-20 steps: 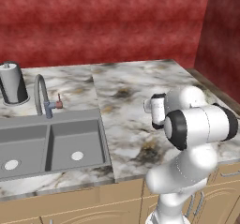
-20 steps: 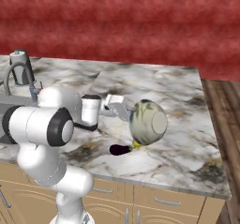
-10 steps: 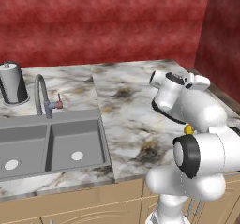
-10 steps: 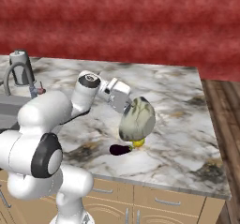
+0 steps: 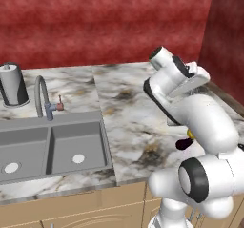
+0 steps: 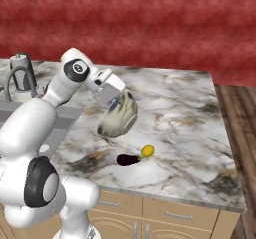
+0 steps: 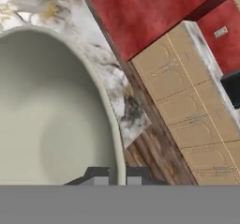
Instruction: Dump the eggplant and lemon from the bowl so the bowl can be washed. Place the bowl in the sink after clearing the leftovers.
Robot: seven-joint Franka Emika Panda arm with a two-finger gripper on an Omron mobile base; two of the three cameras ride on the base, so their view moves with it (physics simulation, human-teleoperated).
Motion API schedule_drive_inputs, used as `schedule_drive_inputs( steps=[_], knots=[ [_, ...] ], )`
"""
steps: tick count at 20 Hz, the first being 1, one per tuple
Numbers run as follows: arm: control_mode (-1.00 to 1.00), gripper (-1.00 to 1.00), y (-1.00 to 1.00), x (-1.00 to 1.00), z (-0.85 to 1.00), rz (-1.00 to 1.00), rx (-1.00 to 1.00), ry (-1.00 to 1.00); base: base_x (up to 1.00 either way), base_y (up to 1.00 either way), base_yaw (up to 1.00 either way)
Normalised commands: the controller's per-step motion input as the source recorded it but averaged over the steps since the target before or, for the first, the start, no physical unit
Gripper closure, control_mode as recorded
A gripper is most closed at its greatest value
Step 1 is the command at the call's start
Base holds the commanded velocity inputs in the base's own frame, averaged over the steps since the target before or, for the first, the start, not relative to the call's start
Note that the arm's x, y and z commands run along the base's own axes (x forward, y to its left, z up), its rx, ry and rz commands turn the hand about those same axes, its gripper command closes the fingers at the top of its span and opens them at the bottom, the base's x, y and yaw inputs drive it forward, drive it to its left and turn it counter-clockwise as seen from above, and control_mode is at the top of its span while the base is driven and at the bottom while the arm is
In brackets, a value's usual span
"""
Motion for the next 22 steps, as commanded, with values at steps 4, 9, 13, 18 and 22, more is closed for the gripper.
schedule_drive_inputs(
  steps=[4,9,13,18,22],
  knots=[
    [-1.0,1.0,0.99,-0.04,-0.06,0.15,0.41,-0.19,0.0,0.0,0.0],
    [-1.0,1.0,1.0,0.0,-0.28,0.21,0.45,-0.22,0.0,0.0,0.0],
    [-1.0,1.0,1.0,0.0,-0.45,0.3,0.47,-0.25,0.0,0.0,0.0],
    [-1.0,1.0,0.93,0.02,-0.62,0.25,0.47,-0.31,0.0,0.0,0.0],
    [-1.0,1.0,0.8,0.31,-0.34,0.15,0.53,-0.09,0.0,0.0,0.0]
  ],
)
